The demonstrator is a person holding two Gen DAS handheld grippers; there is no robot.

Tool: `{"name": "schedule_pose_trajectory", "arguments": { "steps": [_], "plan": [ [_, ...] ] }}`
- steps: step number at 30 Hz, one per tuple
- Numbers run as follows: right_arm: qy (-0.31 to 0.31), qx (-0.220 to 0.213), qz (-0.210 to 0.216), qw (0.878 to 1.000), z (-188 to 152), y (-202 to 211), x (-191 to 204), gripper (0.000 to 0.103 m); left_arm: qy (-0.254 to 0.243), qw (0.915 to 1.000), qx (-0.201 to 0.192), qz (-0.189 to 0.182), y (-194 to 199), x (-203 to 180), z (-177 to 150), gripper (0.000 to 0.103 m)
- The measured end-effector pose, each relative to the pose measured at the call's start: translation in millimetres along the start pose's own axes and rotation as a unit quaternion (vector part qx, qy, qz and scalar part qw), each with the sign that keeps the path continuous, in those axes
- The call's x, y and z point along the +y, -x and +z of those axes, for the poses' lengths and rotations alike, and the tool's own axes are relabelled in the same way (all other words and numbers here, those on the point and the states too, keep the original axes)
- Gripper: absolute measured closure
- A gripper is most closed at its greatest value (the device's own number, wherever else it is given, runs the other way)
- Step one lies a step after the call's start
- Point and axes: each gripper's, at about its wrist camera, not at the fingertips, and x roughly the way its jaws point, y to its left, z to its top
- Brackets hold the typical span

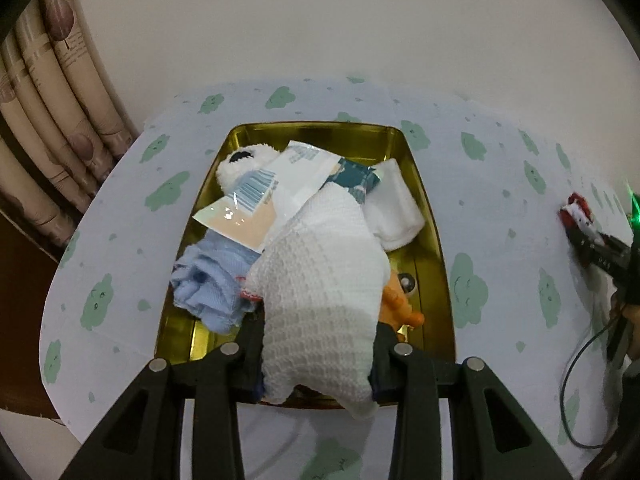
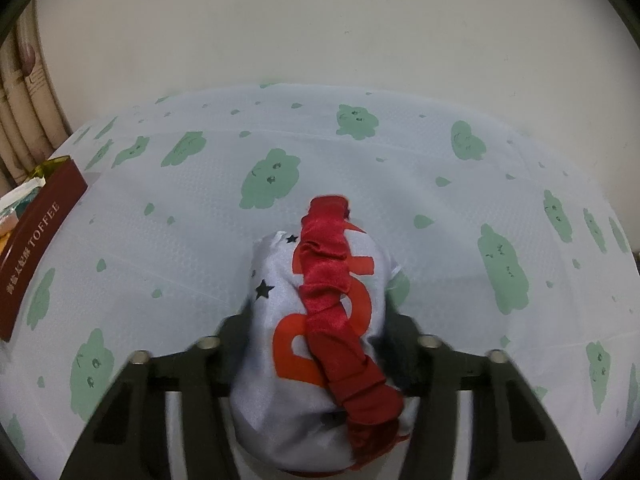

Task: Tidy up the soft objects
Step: 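Carry the white sock into the tin and open the left tool while the right tool carries the cloth over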

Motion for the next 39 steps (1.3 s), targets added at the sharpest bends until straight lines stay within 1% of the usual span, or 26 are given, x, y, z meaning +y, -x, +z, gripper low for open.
{"name": "schedule_pose_trajectory", "arguments": {
  "steps": [2, 3, 5, 7, 9, 11, 13, 17, 21, 23, 25, 27, 29, 30, 35, 39],
  "plan": [
    [-0.004, 0.003, 0.005, 1.0, 3, 2, 3, 0.068, 0.002, 1.0, -0.002, -0.008, -4, 1, -2, 0.066],
    [-0.005, 0.003, 0.01, 1.0, 4, 3, 5, 0.069, 0.001, 0.9999, -0.005, -0.009, -4, 1, -2, 0.063],
    [0.003, -0.003, 0.012, 1.0, 8, 9, 14, 0.069, -0.004, 0.9999, -0.01, -0.01, -4, 0, -2, 0.061],
    [0.012, -0.007, 0.024, 1.0, 13, 16, 26, 0.07, -0.005, 0.9998, -0.007, -0.018, -5, 3, -2, 0.052],
    [0.021, -0.009, 0.036, 0.999, 19, 21, 39, 0.07, 0.001, 0.9994, -0.004, -0.033, -6, 6, -2, 0.051],
    [0.03, -0.012, 0.057, 0.998, 27, 27, 56, 0.07, 0.016, 0.9984, -0.005, -0.055, -3, 12, -2, 0.05],
    [0.042, -0.014, 0.081, 0.996, 36, 32, 79, 0.07, 0.024, 0.9978, -0.008, -0.062, 2, 16, -4, 0.05],
    [0.079, -0.015, 0.122, 0.989, 52, 41, 128, 0.069, 0.021, 0.9982, -0.029, -0.048, 16, 20, -10, 0.048],
    [0.107, -0.01, 0.167, 0.98, 66, 46, 182, 0.069, 0.033, 0.9977, -0.041, -0.042, 27, 28, -15, 0.047],
    [0.119, -0.006, 0.185, 0.975, 73, 47, 207, 0.069, 0.035, 0.9973, -0.045, -0.046, 28, 32, -16, 0.047],
    [0.13, 0.001, 0.198, 0.972, 79, 45, 230, 0.069, 0.035, 0.9967, -0.043, -0.059, 26, 32, -16, 0.047],
    [0.138, 0.006, 0.205, 0.969, 84, 41, 245, 0.069, 0.033, 0.9964, -0.04, -0.067, 24, 31, -14, 0.047],
    [0.142, 0.014, 0.212, 0.967, 87, 37, 258, 0.068, 0.02, 0.9965, -0.042, -0.069, 23, 26, -11, 0.039],
    [0.144, 0.019, 0.216, 0.966, 89, 34, 264, 0.068, 0.015, 0.9963, -0.045, -0.071, 23, 24, -9, 0.033],
    [0.167, 0.033, 0.201, 0.965, 95, 17, 291, 0.064, 0.021, 0.9947, -0.048, -0.088, 24, 25, -3, 0.031],
    [0.171, 0.038, 0.189, 0.966, 98, 6, 298, 0.061, 0.028, 0.9932, -0.062, -0.095, 30, 30, -3, 0.03]
  ]
}}
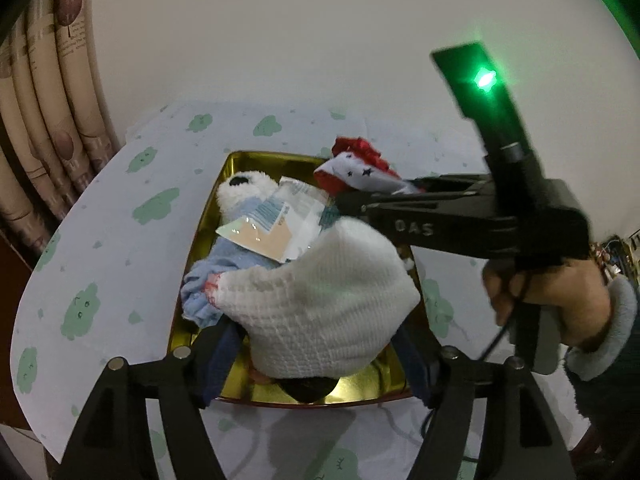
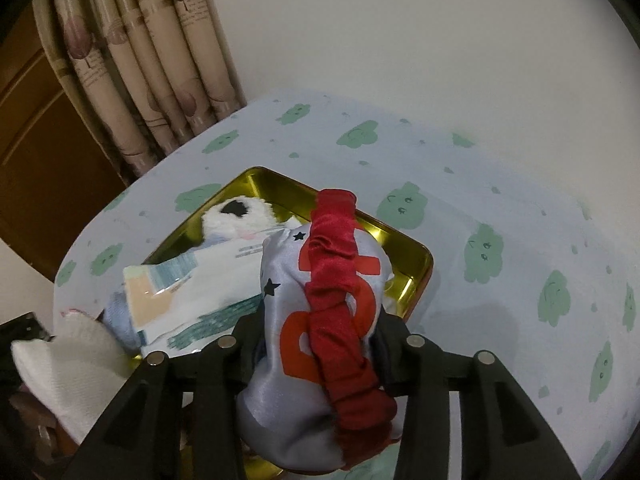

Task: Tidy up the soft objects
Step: 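Carry the white sock into the tin and open the left tool while the right tool carries the cloth over, then lower the printed cloth into the gold tin and open the right tool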

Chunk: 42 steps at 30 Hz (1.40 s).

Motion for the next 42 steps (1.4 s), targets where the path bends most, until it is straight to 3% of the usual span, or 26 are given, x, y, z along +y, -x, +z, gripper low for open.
{"name": "schedule_pose_trajectory", "arguments": {
  "steps": [5, 11, 17, 21, 26, 30, 36, 39, 42],
  "plan": [
    [-0.016, 0.002, -0.001, 1.0, 5, -9, -5, 0.043, -0.006, 0.9996, -0.023, -0.014, 8, -2, 3, 0.029],
    [-0.031, -0.001, 0.017, 0.999, 4, -5, -8, 0.024, -0.008, 0.9998, -0.009, -0.017, -4, -7, 18, 0.025],
    [-0.041, -0.034, 0.019, 0.998, 12, 17, -14, 0.018, -0.002, 0.9994, -0.026, -0.023, 6, -5, 22, 0.025],
    [-0.057, -0.06, 0.018, 0.996, 21, 37, -19, 0.016, -0.012, 0.9992, -0.007, -0.037, -3, -7, 29, 0.025],
    [-0.04, -0.068, 0.038, 0.996, 19, 64, -19, 0.012, -0.014, 0.9997, 0.012, -0.013, -24, 1, 34, 0.025],
    [0.008, -0.034, 0.071, 0.997, 12, 68, -3, 0.012, -0.02, 0.9998, 0.008, -0.001, -25, 1, 36, 0.025],
    [0.019, -0.055, 0.031, 0.998, 4, 70, 1, 0.012, -0.038, 0.998, -0.015, 0.048, -4, -5, 28, 0.025],
    [-0.006, -0.068, 0.023, 0.997, 0, 82, -5, 0.012, -0.015, 0.9965, -0.019, 0.08, 7, -1, 21, 0.025],
    [-0.025, -0.075, -0.02, 0.997, -8, 101, -5, 0.012, 0.019, 0.993, -0.014, 0.115, 13, 5, 17, 0.025]
  ]
}}
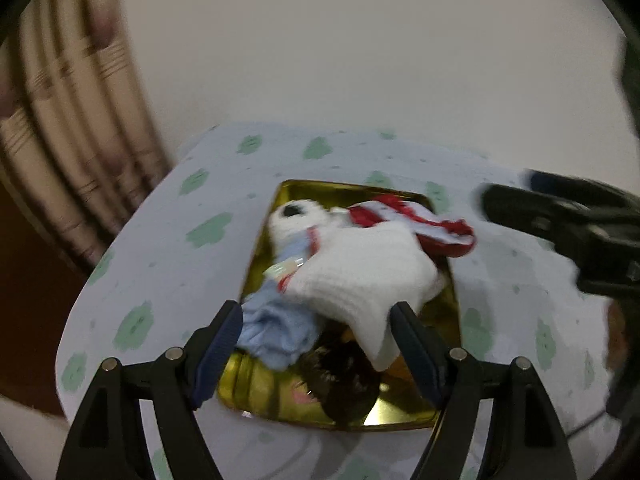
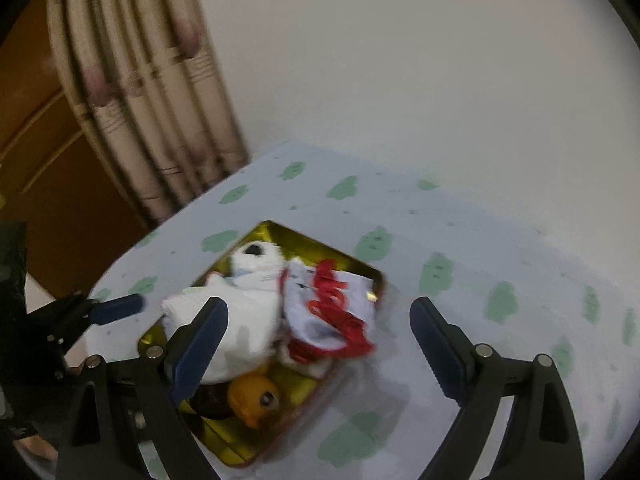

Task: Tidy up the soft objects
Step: 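Lower the printed cloth into the gold tin and open the right tool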

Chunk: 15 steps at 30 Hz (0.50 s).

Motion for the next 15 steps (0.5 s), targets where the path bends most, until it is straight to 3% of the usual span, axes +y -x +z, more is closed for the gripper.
{"name": "schedule_pose_trajectory", "arguments": {
  "steps": [2, 8, 15],
  "plan": [
    [-0.005, 0.001, -0.043, 0.999, -6, 13, 4, 0.008, 0.025, 0.9996, 0.0, 0.011, 3, 5, -1, 0.025],
    [0.013, 0.022, -0.096, 0.995, -39, 32, 20, 0.004, 0.048, 0.9974, -0.002, 0.053, 8, 10, 1, 0.025],
    [0.029, 0.071, -0.09, 0.993, -68, 23, 36, 0.004, 0.05, 0.9962, -0.006, 0.072, 15, 8, 0, 0.025]
  ]
}}
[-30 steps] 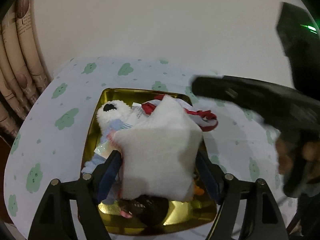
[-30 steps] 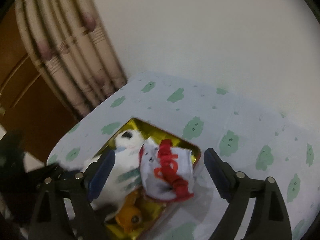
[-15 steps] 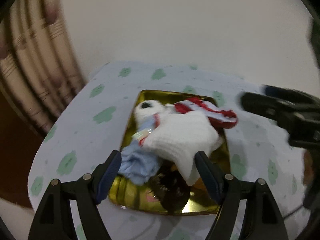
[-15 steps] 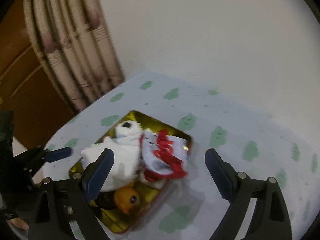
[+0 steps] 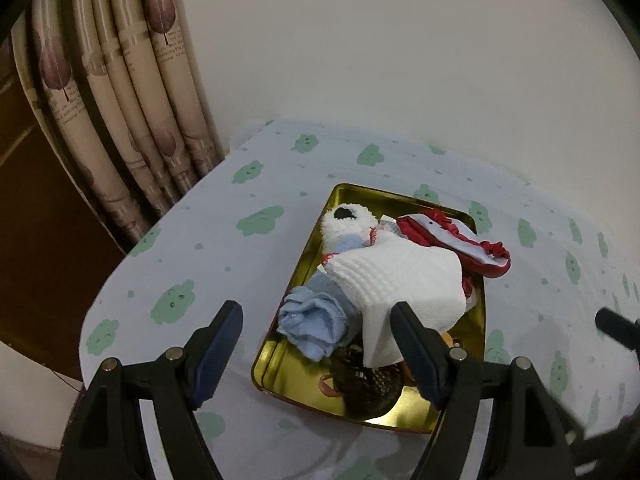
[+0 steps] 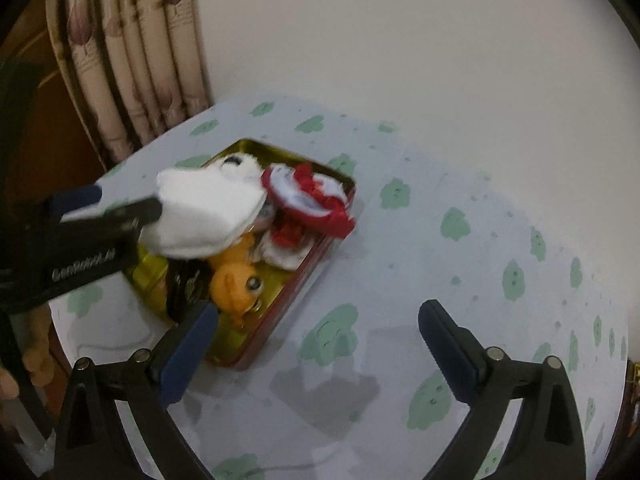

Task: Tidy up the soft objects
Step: 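Lower the printed cloth into the gold tin and open the right tool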

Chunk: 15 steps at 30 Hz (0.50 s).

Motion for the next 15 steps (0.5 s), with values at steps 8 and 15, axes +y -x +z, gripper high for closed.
{"name": "schedule_pose_trajectory", "arguments": {
  "steps": [8, 15],
  "plan": [
    [-0.009, 0.027, 0.022, 0.999, -11, -15, 9, 0.004, 0.005, 1.0, -0.001, -0.006, 0, -1, -3, 0.025],
    [-0.006, 0.034, 0.027, 0.999, -14, -19, 9, 0.004, -0.002, 0.9998, 0.001, -0.017, -1, -5, -4, 0.025]
  ]
}}
